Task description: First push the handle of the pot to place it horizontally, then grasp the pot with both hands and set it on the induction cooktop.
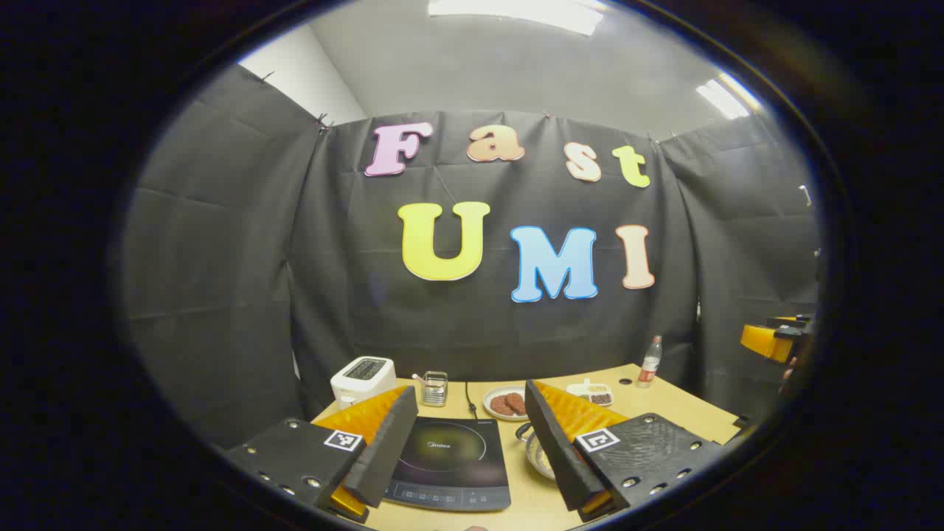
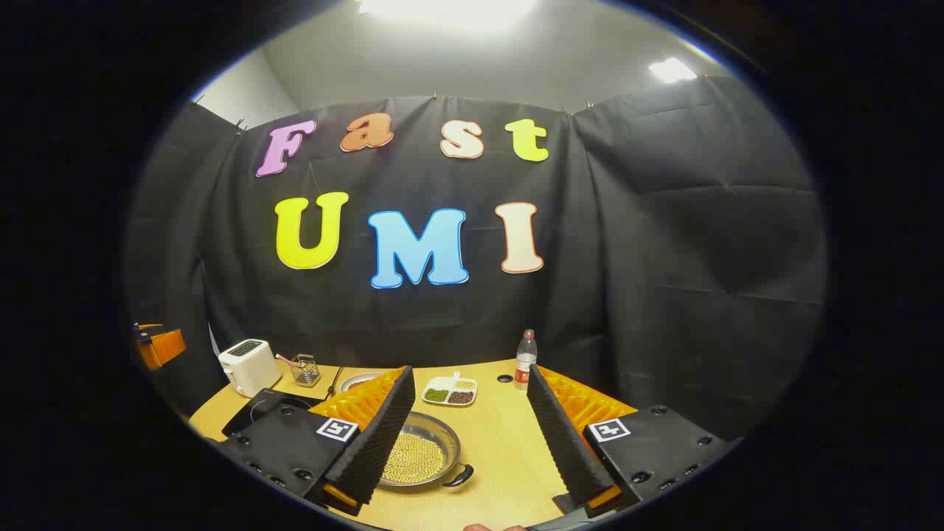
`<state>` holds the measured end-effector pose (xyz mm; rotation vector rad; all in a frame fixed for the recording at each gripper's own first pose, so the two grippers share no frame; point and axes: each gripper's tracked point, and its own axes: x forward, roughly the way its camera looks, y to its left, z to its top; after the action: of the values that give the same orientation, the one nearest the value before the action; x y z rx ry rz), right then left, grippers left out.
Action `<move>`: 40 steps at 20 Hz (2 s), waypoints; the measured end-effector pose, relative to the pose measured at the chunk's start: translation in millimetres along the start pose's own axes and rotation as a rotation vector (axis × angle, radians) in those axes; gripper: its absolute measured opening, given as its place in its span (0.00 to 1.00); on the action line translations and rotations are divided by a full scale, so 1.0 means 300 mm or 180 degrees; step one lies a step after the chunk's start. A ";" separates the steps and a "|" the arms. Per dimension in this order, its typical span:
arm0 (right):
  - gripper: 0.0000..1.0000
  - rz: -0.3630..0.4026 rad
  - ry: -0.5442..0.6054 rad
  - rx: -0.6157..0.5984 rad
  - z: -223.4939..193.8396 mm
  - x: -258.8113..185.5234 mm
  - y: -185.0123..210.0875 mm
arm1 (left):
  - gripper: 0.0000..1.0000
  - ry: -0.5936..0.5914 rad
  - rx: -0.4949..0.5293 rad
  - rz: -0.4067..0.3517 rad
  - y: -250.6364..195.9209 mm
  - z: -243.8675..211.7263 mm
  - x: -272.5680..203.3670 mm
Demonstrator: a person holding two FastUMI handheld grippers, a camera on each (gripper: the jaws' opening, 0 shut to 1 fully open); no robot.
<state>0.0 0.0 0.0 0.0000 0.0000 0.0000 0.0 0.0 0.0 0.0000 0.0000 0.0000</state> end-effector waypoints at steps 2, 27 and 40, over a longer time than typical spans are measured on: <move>0.96 0.0031 0.0006 -0.0032 -0.001 -0.001 0.016 | 0.87 0.0040 -0.0050 -0.0013 -0.002 -0.024 -0.005; 0.98 0.0436 0.0240 -0.0286 -0.042 -0.009 0.128 | 0.89 0.0179 -0.0123 0.0071 0.033 -0.107 -0.034; 0.39 0.0884 0.0731 -0.0365 -0.128 0.107 0.204 | 0.87 0.0279 0.0053 0.0150 0.011 -0.105 -0.017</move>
<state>32.2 61.1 -38.4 -0.1146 0.2296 0.2778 -5.0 3.3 -31.5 0.0166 0.0876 0.0473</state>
